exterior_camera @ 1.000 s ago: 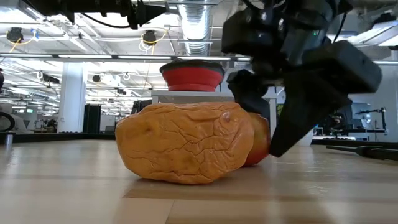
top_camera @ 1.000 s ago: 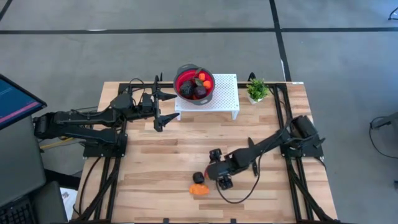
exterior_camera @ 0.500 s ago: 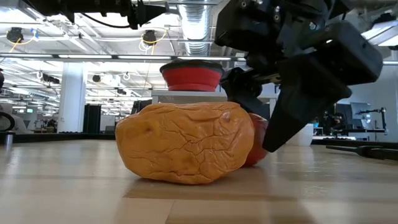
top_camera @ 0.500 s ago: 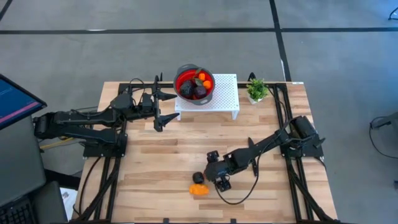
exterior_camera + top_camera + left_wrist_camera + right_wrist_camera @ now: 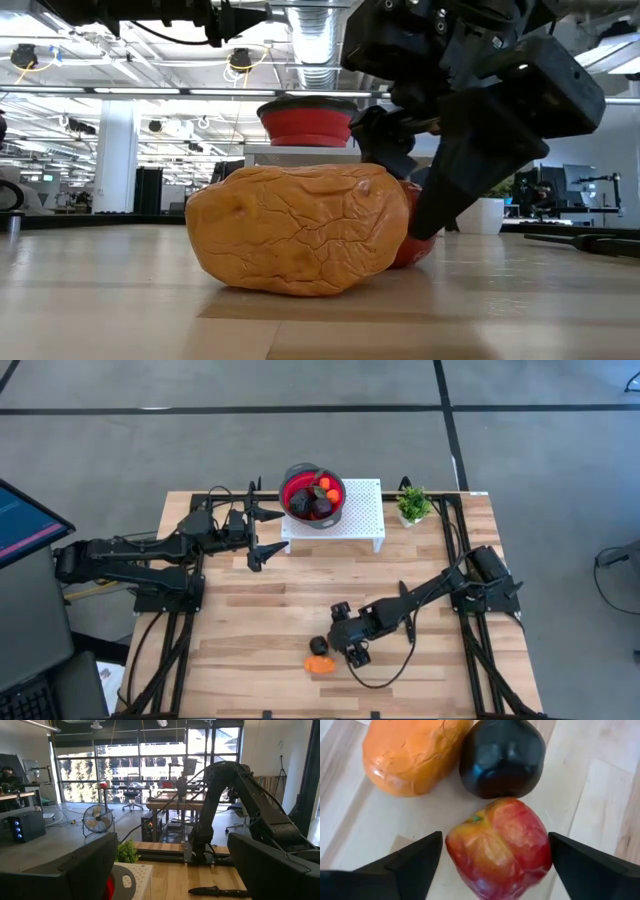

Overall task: Pick & Place Fruit
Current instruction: Put the apple into the strainer bowl on the shelf

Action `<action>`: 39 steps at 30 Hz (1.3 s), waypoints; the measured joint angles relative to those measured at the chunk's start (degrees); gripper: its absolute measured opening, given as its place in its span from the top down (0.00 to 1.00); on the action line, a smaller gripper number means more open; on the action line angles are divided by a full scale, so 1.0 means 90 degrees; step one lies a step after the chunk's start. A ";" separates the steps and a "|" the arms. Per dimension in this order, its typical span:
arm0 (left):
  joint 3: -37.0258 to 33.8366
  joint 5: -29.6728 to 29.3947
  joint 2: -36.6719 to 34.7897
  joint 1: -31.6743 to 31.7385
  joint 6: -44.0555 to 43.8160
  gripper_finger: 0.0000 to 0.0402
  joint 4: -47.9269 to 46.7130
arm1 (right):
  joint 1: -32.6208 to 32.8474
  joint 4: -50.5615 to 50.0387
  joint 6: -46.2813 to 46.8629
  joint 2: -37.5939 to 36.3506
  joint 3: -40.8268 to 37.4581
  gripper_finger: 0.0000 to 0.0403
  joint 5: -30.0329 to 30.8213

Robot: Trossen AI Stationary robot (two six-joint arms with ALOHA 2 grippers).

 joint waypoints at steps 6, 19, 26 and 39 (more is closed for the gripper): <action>0.0000 0.0000 0.0000 0.0001 0.0000 0.07 0.0000 | 0.0002 -0.0028 0.0002 0.0000 0.0000 0.30 -0.0001; 0.0000 -0.0002 0.0000 0.0000 0.0000 0.07 0.0000 | -0.0010 -0.0696 0.0024 -0.0151 -0.0001 0.35 0.0002; 0.0000 0.0000 0.0000 0.0000 0.0000 0.07 0.0000 | -0.0201 -0.1124 0.0073 -0.1019 -0.0010 0.35 0.0154; 0.0000 0.0001 0.0000 -0.0002 0.0000 0.07 0.0000 | -0.1463 -0.0778 0.0002 -0.2888 -0.0001 0.35 0.0563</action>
